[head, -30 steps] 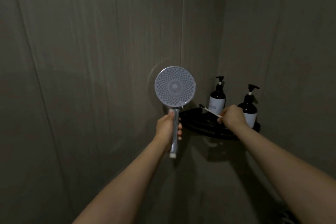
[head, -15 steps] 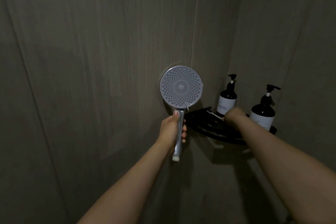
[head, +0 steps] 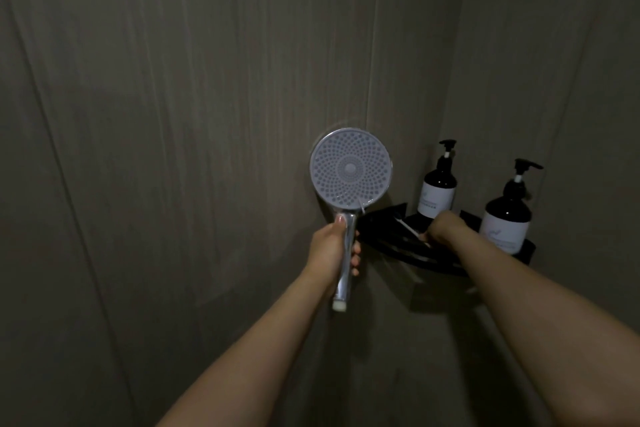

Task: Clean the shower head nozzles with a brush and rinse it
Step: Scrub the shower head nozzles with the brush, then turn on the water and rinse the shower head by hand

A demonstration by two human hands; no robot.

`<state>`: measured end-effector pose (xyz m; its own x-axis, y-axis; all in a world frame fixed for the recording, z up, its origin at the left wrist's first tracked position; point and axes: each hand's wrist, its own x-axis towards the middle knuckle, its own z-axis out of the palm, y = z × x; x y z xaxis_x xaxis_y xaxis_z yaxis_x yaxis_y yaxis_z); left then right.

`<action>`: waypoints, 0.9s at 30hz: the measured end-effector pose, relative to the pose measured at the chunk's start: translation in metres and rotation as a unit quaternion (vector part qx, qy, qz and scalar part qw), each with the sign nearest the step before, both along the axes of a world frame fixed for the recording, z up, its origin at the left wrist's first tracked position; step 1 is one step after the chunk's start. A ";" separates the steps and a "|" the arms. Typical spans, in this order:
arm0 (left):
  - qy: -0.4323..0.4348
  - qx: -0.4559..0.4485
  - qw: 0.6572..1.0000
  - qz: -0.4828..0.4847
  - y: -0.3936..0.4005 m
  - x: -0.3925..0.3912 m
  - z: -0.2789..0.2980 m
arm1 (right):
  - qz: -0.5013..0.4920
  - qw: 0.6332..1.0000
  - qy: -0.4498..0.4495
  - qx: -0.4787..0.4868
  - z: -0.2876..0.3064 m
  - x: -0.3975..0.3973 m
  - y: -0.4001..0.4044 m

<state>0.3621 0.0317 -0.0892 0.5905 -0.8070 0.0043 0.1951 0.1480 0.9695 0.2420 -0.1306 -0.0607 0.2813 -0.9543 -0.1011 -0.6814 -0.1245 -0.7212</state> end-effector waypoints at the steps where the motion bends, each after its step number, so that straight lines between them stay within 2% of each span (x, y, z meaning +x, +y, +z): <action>1: 0.003 0.002 1.000 -0.003 -0.001 -0.002 0.000 | -0.007 1.000 0.000 -0.013 0.002 -0.003 0.006; 4: 0.001 0.007 1.000 -0.007 -0.004 -0.008 -0.001 | -0.009 0.997 0.052 -0.060 0.002 -0.003 0.007; 8: -0.004 0.008 1.000 -0.003 -0.005 -0.021 -0.002 | 0.010 0.979 0.025 -0.201 0.000 -0.004 0.014; 12: 0.006 0.003 1.000 -0.002 0.002 -0.040 -0.005 | 0.063 0.956 0.004 -0.286 0.004 -0.014 0.032; 19: -0.001 0.001 1.000 0.016 0.038 -0.086 -0.020 | 0.077 0.930 -0.086 -0.349 -0.004 -0.069 0.081; 27: 0.044 0.038 0.998 0.018 0.066 -0.170 -0.056 | 0.151 0.931 -0.101 -0.317 -0.055 -0.136 0.137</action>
<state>0.1921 0.0973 -0.1454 0.6147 -0.7812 -0.1093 0.2765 0.0836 0.9574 0.1056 0.0069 -0.1152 0.4985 -0.6784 0.5397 -0.4051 -0.7327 -0.5469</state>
